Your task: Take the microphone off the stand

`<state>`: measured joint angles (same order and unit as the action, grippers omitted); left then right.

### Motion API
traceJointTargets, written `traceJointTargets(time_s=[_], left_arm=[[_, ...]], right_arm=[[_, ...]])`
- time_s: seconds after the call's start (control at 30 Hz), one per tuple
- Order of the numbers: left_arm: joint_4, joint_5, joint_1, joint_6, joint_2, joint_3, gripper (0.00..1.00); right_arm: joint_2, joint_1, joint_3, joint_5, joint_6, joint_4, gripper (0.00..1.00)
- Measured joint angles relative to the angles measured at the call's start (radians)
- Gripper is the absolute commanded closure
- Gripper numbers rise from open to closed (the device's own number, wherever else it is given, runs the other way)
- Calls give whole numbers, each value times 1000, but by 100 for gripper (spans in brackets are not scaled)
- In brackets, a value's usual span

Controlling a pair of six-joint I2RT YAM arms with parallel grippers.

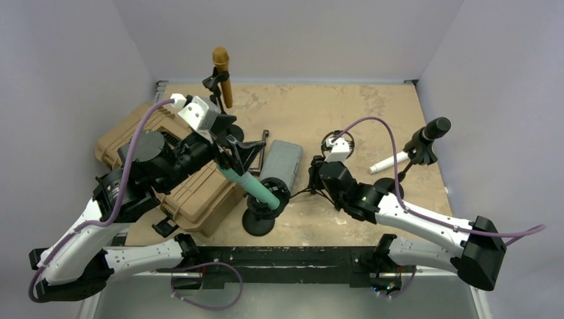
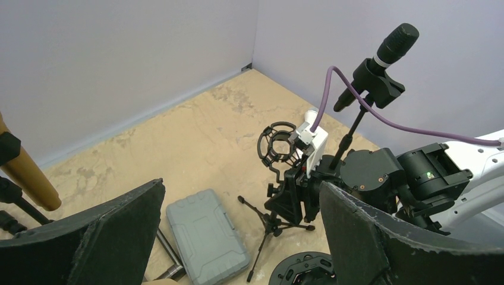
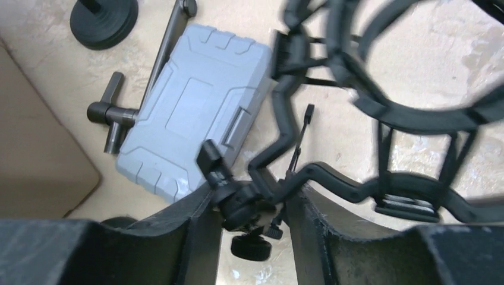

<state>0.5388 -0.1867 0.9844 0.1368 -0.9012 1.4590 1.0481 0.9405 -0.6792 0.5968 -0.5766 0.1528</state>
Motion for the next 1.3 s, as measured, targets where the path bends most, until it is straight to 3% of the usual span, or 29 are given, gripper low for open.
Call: traceJointTargets(time_s=[0.13, 0.33, 0.53, 0.9, 1.07, 1.3], left_arm=[[0, 0, 0, 0, 0, -1, 0], [0, 0, 0, 0, 5, -2, 0], [0, -7, 0, -4, 34, -6, 0], [-48, -116, 0, -51, 174, -56, 1], [-74, -155, -1, -65, 187, -68, 1], [-82, -161, -40, -77, 179, -89, 1]], right_arm=[[13, 1, 1, 39, 45, -47, 83], [12, -2, 14, 109, 112, -95, 100], [39, -42, 6, 163, 188, -145, 100], [307, -306, -195, 156, 349, -338, 100], [522, -412, -377, 115, 391, -420, 100], [869, -525, -755, 54, 441, -474, 100]])
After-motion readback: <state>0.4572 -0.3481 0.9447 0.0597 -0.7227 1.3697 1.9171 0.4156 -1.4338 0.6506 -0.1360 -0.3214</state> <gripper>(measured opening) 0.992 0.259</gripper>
